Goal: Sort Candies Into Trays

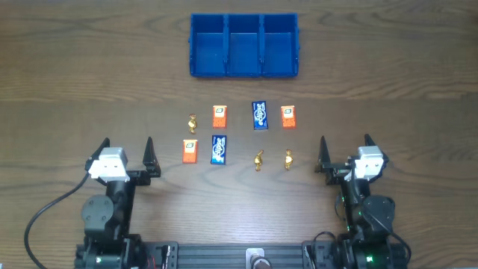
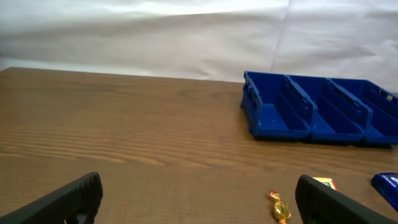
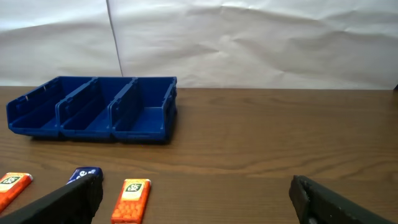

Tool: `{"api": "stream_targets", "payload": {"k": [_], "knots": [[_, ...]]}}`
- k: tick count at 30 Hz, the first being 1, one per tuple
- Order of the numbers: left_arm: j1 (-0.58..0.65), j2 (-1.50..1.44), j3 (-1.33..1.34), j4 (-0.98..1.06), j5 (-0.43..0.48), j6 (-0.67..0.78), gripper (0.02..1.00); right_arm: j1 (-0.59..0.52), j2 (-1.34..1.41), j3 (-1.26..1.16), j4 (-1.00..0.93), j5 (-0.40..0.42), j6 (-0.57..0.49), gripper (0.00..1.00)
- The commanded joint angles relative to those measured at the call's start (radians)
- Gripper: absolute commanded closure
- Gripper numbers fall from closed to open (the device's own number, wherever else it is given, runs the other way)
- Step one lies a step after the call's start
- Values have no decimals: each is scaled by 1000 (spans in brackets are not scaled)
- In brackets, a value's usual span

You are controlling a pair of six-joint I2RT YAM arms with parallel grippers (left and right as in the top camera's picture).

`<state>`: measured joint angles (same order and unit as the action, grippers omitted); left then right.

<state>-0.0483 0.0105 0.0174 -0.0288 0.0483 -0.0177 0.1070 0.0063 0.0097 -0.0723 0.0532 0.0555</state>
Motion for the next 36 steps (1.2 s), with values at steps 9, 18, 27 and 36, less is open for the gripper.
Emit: {"api": "stream_targets", "payload": {"k": [9, 18, 27, 36], "knots": [[4, -4, -13, -47, 1, 11, 20, 2, -3, -2, -3, 8, -12, 3], [4, -4, -13, -47, 1, 11, 20, 2, -3, -2, -3, 8, -12, 3], [3, -6, -13, -47, -3, 11, 20, 2, -3, -2, -3, 8, -12, 3], [-18, 624, 792, -525, 233, -110, 20, 2, -3, -2, -3, 8, -12, 3]]}}
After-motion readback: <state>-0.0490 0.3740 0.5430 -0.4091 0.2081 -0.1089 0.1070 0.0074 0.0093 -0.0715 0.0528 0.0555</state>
